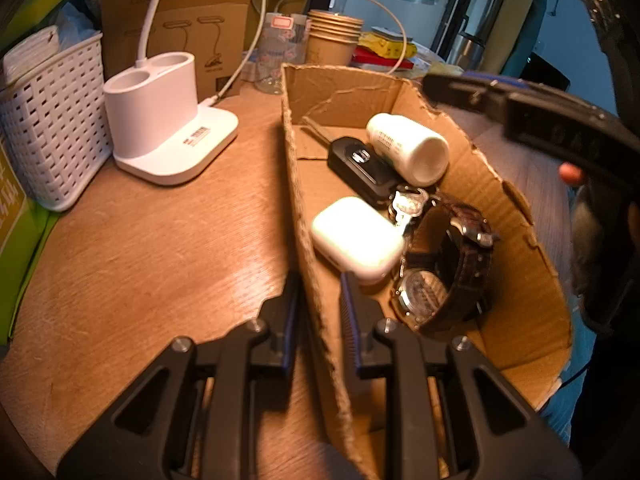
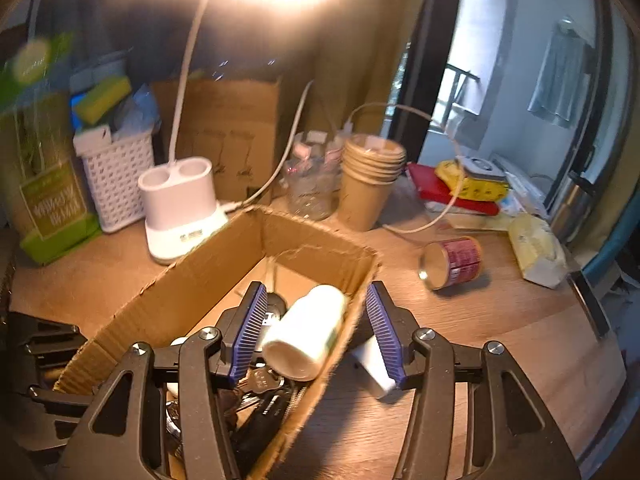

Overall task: Organize rigid objects
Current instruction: 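Move the right gripper out of the box toward the red Gambol can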

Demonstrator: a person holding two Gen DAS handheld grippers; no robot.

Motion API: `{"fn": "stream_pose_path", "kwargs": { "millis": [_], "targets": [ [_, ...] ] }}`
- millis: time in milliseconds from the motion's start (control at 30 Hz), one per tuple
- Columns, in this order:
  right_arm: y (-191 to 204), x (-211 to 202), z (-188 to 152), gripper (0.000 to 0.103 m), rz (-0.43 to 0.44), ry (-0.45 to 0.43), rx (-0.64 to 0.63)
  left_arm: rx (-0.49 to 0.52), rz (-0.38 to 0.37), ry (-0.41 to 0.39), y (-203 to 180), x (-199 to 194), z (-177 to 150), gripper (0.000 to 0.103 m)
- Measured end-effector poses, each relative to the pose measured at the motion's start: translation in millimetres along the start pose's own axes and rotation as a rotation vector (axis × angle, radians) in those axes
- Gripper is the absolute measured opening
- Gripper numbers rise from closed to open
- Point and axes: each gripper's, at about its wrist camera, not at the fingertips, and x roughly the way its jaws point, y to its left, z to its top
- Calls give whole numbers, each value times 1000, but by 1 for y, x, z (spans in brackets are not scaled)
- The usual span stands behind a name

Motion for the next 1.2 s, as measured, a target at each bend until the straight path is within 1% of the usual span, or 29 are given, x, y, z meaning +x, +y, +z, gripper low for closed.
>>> {"fn": "stream_pose_path", "kwargs": {
  "millis": [33, 100, 133, 167, 367, 567, 733, 867, 900, 967, 1200],
  "targets": [
    [-4, -3, 1, 56, -6, -7, 9, 0, 0, 0, 0, 0, 0, 22],
    [-10, -6, 1, 60, -18, -13, 21, 0, 0, 0, 0, 0, 0, 22],
    [-14, -6, 1, 64, -25, -17, 29, 0, 0, 0, 0, 0, 0, 22],
    [-19, -7, 1, 65, -32, -20, 38, 0, 0, 0, 0, 0, 0, 22],
    [-55, -2, -2, 65, -75, -24, 139, 0, 0, 0, 0, 0, 0, 22],
    [-98, 14, -8, 65, -120, -5, 241, 0, 0, 0, 0, 0, 0, 22],
    [-126, 35, -13, 65, -116, 24, 331, 0, 0, 0, 0, 0, 0, 22],
    [-138, 55, -13, 66, -110, 48, 381, 0, 0, 0, 0, 0, 0, 22],
    [-140, 60, -13, 67, -108, 52, 390, 0, 0, 0, 0, 0, 0, 22],
    [-142, 67, -11, 73, -109, 49, 400, 0, -1, 0, 0, 0, 0, 22],
    [-153, 89, 3, 73, -135, 46, 441, -1, -1, 1, 0, 1, 0, 22]
  ]
}}
